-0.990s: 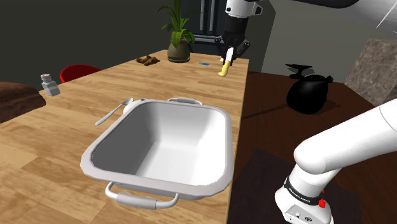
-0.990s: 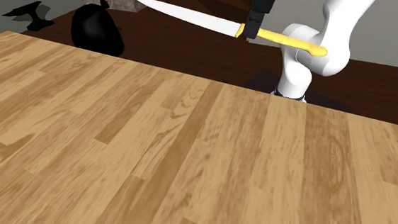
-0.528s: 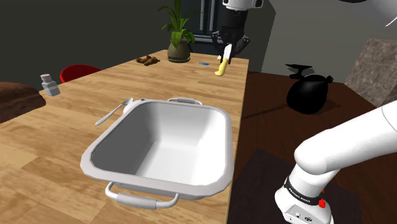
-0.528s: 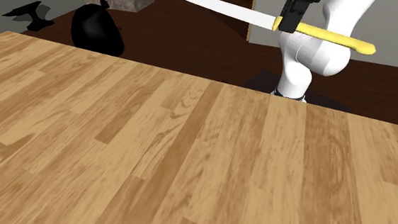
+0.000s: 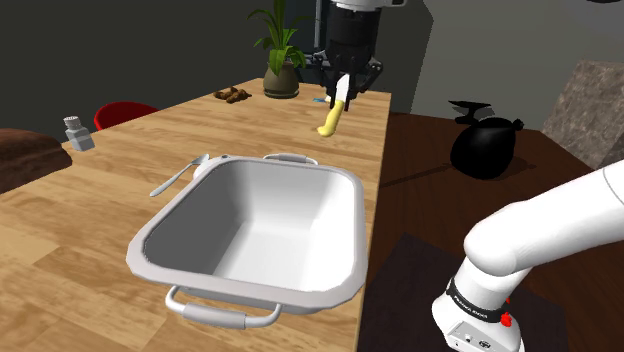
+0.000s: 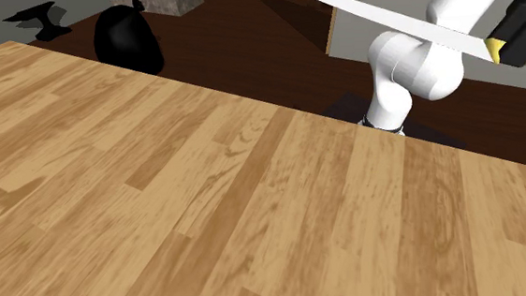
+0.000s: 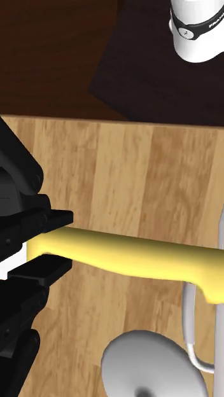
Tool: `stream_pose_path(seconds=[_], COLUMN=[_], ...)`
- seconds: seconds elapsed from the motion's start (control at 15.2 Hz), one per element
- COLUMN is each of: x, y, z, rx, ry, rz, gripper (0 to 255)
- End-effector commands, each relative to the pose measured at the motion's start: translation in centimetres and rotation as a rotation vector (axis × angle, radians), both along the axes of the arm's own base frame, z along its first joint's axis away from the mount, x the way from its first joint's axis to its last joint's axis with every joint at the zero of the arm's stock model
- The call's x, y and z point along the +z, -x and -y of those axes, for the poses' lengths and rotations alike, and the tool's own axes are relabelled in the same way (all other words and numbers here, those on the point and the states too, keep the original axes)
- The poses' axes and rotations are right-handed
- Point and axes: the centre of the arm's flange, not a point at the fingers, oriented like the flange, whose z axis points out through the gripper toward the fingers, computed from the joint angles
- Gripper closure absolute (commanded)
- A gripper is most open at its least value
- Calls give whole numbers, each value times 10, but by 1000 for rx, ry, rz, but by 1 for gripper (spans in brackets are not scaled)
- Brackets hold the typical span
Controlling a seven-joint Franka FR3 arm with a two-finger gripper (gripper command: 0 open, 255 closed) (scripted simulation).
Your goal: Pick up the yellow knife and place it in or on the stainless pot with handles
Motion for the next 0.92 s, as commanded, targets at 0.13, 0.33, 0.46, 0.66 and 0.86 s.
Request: stream_pose_path(seconds=[0.13,0.33,0.46,0.66,0.86], x=[1,3,3,5,6], y=[13,22,28,38,48], z=[-52,-90,-116,-154,-193], rx=[-2,-2,-2,-2,-2], ry=[-1,-1,-1,-1,-1], rz=[0,0,0,0,0], gripper=[255,255,255,255,255])
